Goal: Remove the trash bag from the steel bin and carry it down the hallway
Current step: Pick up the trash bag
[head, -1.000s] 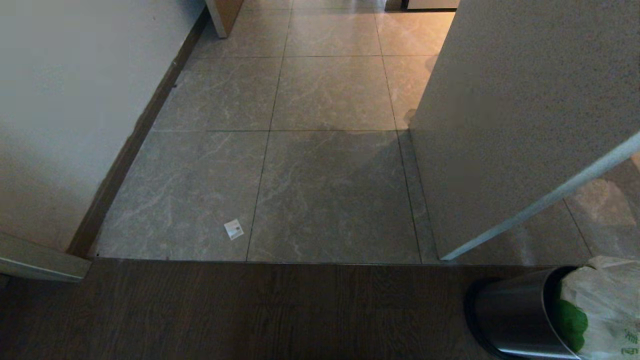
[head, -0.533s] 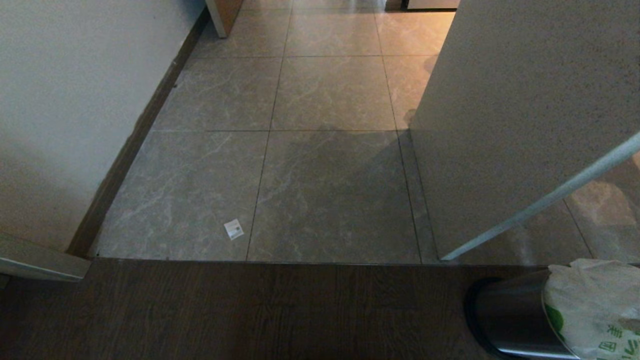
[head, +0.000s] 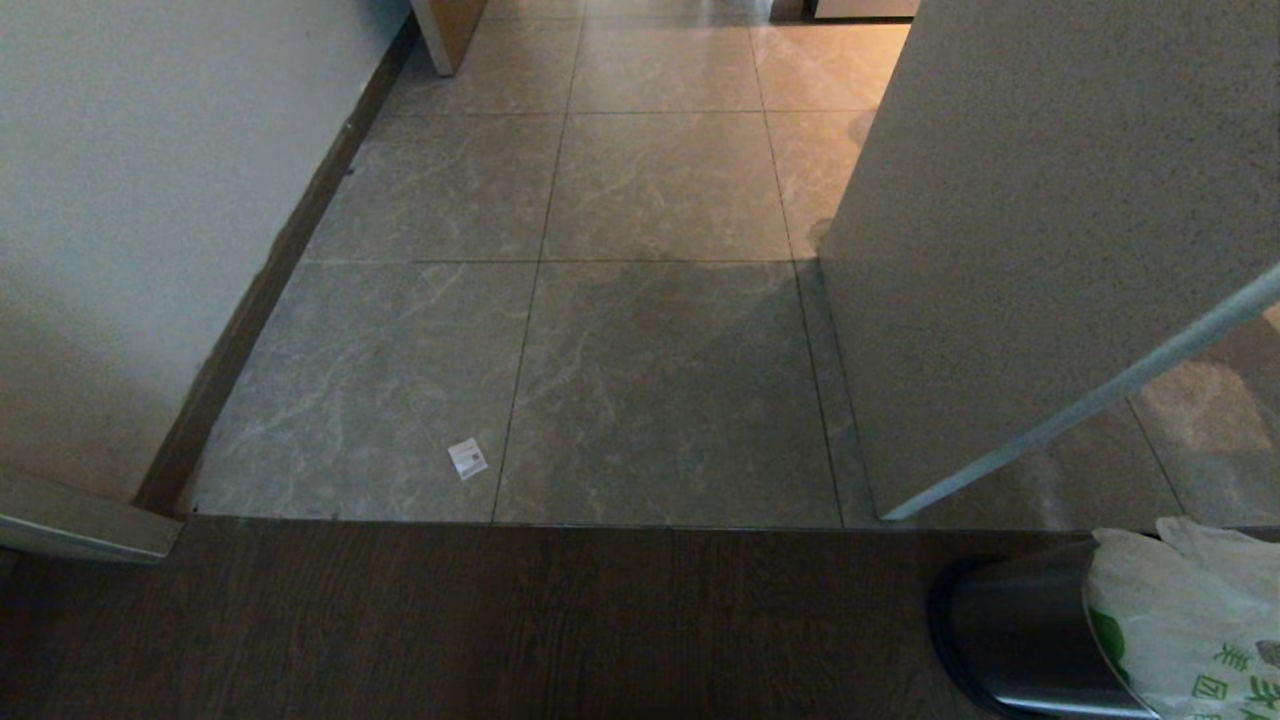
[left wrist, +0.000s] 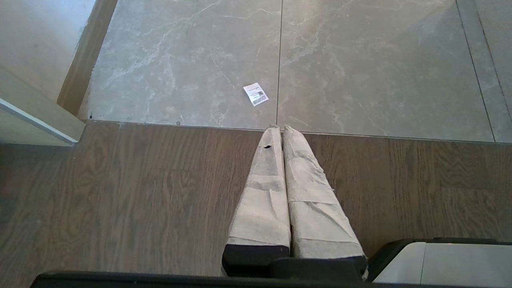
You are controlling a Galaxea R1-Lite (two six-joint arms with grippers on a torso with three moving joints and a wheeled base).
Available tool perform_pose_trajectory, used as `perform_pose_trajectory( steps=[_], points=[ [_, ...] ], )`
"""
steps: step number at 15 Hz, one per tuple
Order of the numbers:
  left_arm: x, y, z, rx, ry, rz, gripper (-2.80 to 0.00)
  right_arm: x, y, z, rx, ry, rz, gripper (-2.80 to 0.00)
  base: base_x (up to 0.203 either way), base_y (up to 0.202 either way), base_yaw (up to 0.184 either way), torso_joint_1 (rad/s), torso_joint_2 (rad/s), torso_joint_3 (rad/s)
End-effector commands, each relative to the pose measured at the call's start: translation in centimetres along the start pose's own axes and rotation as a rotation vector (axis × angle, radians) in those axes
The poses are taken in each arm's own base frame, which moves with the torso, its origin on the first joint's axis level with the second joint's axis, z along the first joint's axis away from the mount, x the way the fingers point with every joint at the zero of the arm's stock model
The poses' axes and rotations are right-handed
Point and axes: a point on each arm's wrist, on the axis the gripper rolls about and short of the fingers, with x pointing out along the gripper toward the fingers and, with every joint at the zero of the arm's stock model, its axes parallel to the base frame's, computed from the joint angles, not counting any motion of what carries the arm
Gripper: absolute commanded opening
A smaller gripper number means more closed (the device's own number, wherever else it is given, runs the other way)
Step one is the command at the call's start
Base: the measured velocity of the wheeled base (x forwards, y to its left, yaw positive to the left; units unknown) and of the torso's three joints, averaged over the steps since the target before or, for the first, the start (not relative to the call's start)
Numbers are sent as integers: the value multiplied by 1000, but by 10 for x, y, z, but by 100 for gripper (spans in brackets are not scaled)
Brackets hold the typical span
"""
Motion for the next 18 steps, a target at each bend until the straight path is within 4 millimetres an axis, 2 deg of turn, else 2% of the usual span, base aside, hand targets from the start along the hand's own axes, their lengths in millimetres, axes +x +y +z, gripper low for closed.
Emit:
perform_pose_trajectory(
  steps=[1,12,18],
  points=[
    [0,0,0,0,0,0,-280,5,-9,-16,62,31,-1,0,0,0,0,0,0,0],
    [0,0,0,0,0,1,-280,24,-48,-49,292,58,-19,0,0,0,0,0,0,0],
    [0,0,0,0,0,0,-280,38,-52,-61,414,54,32,0,0,0,0,0,0,0]
  ],
)
